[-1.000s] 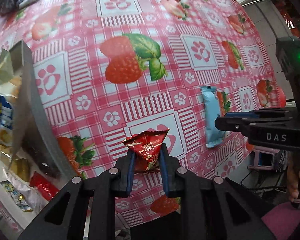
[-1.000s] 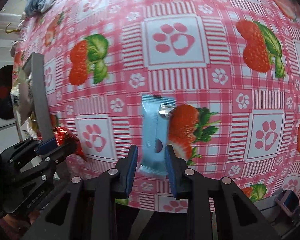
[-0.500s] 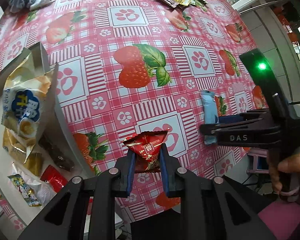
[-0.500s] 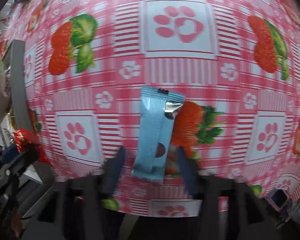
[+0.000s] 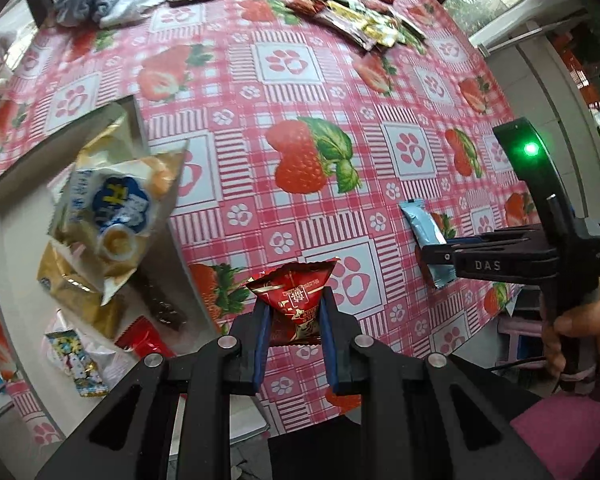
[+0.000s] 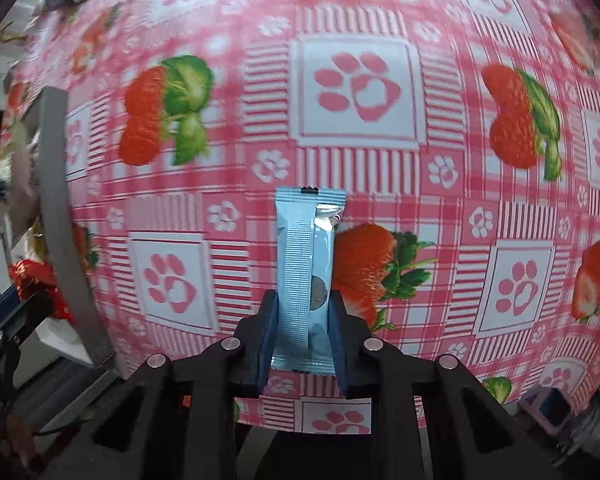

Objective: Organize snacks
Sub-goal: 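Carry the blue bar and red candy over the tray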

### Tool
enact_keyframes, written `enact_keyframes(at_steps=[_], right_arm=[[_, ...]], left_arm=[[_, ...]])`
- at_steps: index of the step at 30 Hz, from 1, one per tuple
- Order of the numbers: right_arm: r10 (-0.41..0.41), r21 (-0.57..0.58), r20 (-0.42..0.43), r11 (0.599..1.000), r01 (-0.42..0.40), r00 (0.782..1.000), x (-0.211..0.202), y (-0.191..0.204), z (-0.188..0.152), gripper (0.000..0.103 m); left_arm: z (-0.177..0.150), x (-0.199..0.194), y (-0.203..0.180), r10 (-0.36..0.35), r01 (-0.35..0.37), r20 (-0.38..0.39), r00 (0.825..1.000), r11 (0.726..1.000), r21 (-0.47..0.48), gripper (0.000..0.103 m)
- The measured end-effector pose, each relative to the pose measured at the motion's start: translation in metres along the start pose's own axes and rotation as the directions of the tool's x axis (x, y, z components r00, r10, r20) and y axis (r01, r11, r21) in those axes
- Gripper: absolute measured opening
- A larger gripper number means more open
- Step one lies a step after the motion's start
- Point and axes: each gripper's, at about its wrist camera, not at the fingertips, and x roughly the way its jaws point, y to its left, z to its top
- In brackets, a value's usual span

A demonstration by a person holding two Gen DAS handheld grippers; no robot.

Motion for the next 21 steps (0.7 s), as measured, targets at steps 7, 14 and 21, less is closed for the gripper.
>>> enact_keyframes(at_steps=[7,14,21], right_arm=[[-0.055,-0.042,-0.037,0.998,0.054,0.998,-0.005,0.022,0.015,0.034],[-0.073,-0.005,-0.062,0.997,0.073,0.995,0.013,0.032,0.027,0.062],[-0.108,-0.163,-0.045,0.982,0.1,0.993,0.009,0.077,0.013,0.024]], left_arm=[[-0.003,-0.007,0.01,0.015,-0.014,0.024,1.0,0.999,-0.037,0.025],[-0.011,-0.017,0.017,0.047,-0.045,0.036,0.998,0.998,-0.046,0.025],[-0.015,-0.022,0.028,0.073,-0.069,0.042,0.996,0.994,-0.083,0.025]])
